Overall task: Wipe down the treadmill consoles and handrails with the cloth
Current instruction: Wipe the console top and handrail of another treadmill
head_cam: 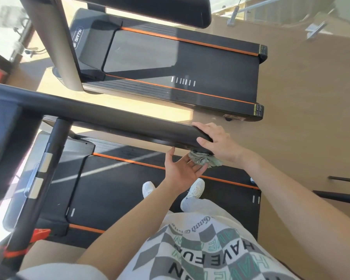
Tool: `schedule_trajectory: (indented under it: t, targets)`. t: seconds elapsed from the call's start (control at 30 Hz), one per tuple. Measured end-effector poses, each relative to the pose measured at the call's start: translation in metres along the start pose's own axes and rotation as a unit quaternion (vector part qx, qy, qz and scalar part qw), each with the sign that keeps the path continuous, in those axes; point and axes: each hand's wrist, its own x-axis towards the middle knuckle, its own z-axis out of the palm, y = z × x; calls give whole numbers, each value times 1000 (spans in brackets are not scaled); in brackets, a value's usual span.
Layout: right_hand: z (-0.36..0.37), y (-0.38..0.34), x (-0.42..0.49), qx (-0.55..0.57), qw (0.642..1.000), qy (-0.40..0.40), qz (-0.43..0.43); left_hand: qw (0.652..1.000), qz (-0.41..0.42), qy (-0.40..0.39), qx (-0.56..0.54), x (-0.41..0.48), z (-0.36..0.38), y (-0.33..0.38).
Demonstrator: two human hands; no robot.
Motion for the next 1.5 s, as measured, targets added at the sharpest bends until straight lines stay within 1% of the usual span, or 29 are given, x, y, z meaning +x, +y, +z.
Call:
schedule_trajectory:
  t: [0.07,0.2,0.3,0.4,0.5,0.7,0.83,0.93,1.0,1.07,1.17,1.27,1.37,1.43,1.5]
  targets:
    - [-2,2,0,-2,1000,-15,-7,1000,-8,-4,-9,2,-3,0]
    - [-7,8,3,33,998,-62,-4,1000,-17,-7,-18,8,-1,-2]
    - [-7,8,5,65,995,-71,9,999,-24,-12,-42,13,5,-11]
    - [-6,6,5,77,995,-62,11,997,-12,-5,-69,16,9,-17]
    - [-6,3,4,80,995,-50,5,995,34,17,-97,16,7,-10]
    - [0,3,2,85,996,-20,15,985,111,66,-114,0,-13,41]
    - [4,-1,0,99,995,14,22,970,163,92,-152,-11,-26,70]
    - [7,-6,-1,119,992,37,34,966,158,108,-171,-5,-18,71]
    - [9,-9,-2,124,990,51,42,976,123,119,-132,0,-7,64]
    - [10,-11,-1,124,989,62,47,985,83,138,-54,1,-3,56]
    - [12,-15,0,130,987,83,50,990,50,126,49,-18,-2,53]
    - [15,-17,0,131,984,105,63,990,53,73,111,-51,1,63]
    - [16,-21,0,112,984,121,73,982,62,7,180,-85,11,86]
    - [17,-28,-1,63,984,132,98,969,71,-43,232,-103,20,104]
    - [18,-38,-5,-19,980,154,126,946,96,-85,299,-115,33,123]
